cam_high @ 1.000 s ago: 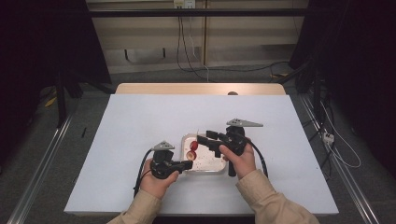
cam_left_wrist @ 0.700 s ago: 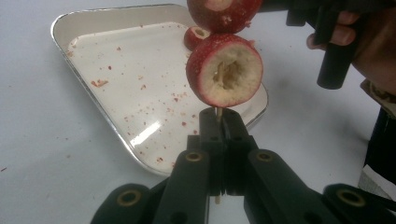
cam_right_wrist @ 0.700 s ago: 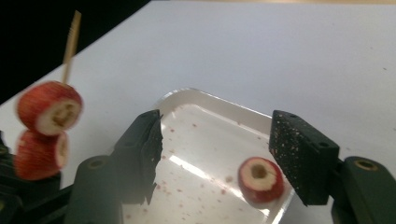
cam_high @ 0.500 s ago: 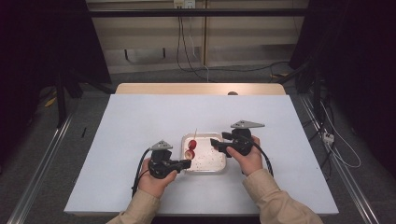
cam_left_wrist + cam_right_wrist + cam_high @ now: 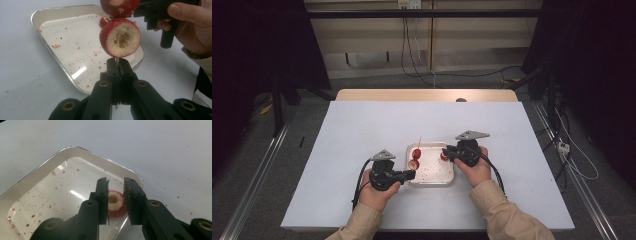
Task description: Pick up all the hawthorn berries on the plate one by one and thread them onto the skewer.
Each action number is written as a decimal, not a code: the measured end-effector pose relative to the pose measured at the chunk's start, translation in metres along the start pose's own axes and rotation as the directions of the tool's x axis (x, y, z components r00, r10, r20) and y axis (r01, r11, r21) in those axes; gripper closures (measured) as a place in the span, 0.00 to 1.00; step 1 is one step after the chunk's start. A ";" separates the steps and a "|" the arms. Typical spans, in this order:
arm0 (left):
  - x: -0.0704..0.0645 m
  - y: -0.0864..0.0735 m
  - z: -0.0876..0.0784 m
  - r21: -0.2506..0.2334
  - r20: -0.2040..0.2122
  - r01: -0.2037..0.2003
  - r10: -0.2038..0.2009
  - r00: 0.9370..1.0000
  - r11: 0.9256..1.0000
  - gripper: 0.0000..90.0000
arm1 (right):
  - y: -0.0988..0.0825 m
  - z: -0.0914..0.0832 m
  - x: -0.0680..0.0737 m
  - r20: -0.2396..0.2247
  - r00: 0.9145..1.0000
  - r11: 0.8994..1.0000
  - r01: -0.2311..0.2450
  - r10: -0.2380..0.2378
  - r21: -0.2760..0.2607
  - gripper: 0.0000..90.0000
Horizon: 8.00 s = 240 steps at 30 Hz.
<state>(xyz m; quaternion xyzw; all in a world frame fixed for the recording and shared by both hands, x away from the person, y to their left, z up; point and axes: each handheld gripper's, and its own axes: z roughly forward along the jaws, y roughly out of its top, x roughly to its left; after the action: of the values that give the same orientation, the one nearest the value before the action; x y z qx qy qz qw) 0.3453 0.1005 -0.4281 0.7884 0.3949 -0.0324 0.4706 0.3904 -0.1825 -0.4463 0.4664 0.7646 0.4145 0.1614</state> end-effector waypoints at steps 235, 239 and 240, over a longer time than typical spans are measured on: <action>-0.017 0.004 0.020 -0.008 -0.003 -0.039 0.038 0.999 0.999 1.00 | 0.031 -0.040 0.041 -0.331 0.931 0.959 -0.223 0.157 -0.173 0.70; -0.015 0.004 0.019 -0.004 -0.006 -0.032 0.032 0.999 0.999 1.00 | 0.031 -0.042 0.037 -0.317 0.936 0.956 -0.222 0.154 -0.191 0.50; -0.015 0.004 0.018 -0.006 -0.005 -0.032 0.032 0.999 0.999 1.00 | 0.031 -0.042 0.036 -0.311 0.938 0.955 -0.223 0.155 -0.195 0.47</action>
<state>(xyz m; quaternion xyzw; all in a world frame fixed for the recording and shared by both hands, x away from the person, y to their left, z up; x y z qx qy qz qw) 0.3436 0.0765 -0.4291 0.7932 0.3838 -0.0217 0.4723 0.3631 -0.1654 -0.3911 0.4503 0.6789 0.5770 0.0582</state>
